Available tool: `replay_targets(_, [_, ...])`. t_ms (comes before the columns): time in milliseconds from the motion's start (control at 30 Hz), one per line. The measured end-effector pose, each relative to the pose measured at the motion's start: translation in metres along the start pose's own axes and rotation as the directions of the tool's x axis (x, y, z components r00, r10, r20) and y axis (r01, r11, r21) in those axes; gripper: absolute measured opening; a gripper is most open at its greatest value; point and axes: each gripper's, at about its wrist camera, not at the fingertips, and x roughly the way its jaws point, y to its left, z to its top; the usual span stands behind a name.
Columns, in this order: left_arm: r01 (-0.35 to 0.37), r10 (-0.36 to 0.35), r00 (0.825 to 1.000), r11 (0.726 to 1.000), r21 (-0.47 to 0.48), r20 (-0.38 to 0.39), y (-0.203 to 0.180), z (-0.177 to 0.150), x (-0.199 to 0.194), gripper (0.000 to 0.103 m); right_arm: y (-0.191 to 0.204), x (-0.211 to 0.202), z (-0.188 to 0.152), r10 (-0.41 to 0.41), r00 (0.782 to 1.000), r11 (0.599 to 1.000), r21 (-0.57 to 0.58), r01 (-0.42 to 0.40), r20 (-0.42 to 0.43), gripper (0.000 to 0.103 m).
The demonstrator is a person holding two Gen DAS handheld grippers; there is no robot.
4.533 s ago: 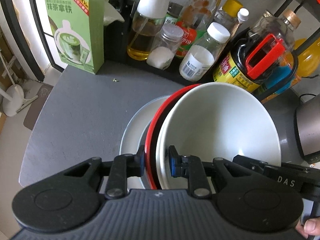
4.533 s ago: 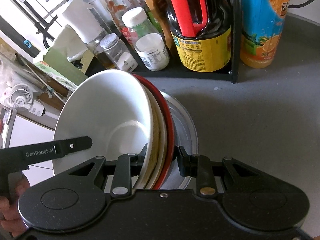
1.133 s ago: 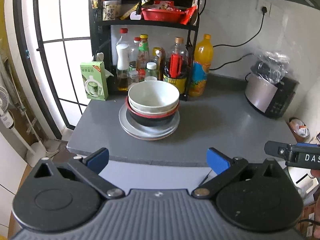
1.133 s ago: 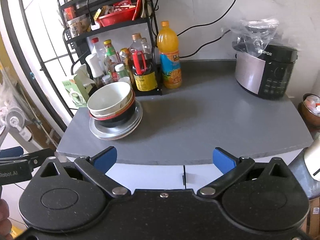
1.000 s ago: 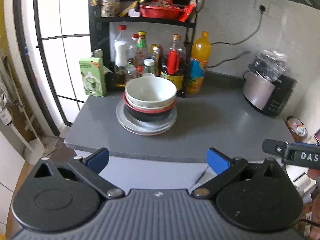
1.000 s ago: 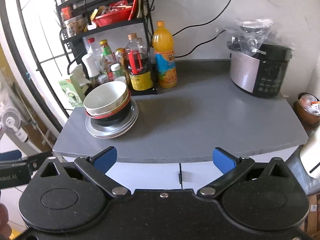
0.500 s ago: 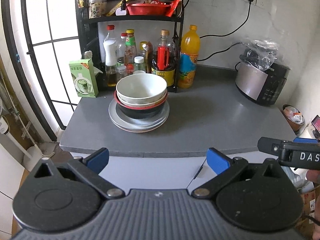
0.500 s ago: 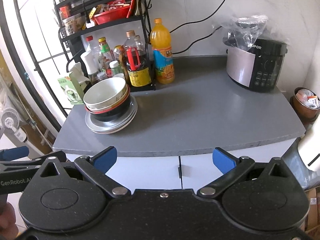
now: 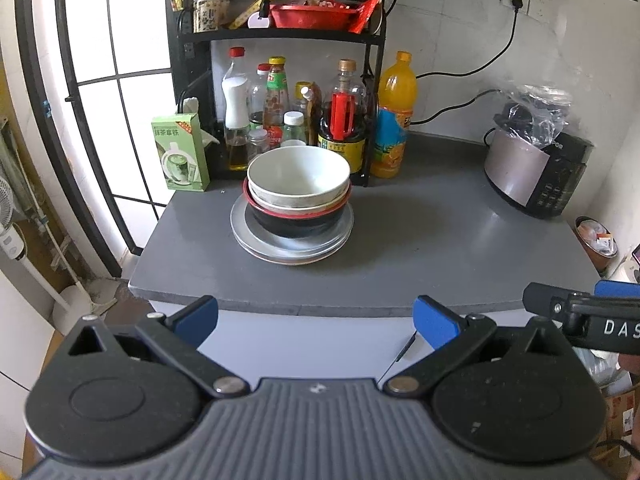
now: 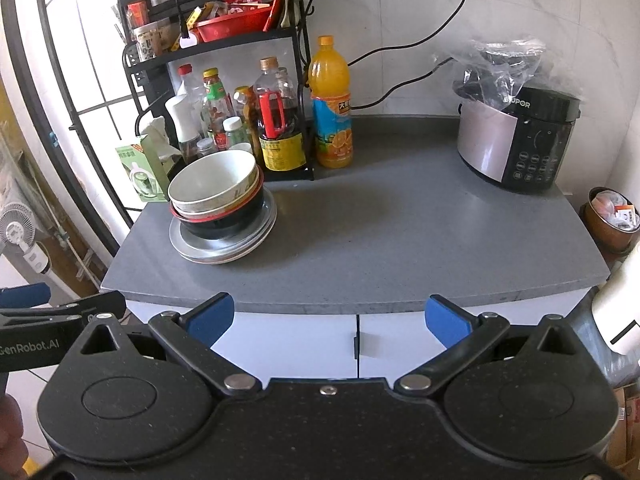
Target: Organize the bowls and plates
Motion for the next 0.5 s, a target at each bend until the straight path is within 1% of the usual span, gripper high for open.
replay_targets(267, [-0.009,0.009,1.0,1.0,-0.019,0.003,-0.0001,0.0006,0.0016,0.103,0.0001,0.0008,0.0021,0.0,1.0,1.0,-0.004,0.0,0.004,0.103])
replay_targets(500, [-0.01,0.01,1.0,1.0,-0.003,0.009,-0.0041,0.0006,0.001,0.103,-0.0005,-0.0006,0.0006,0.006,1.0,1.0,-0.004,-0.006,0.002,0.103])
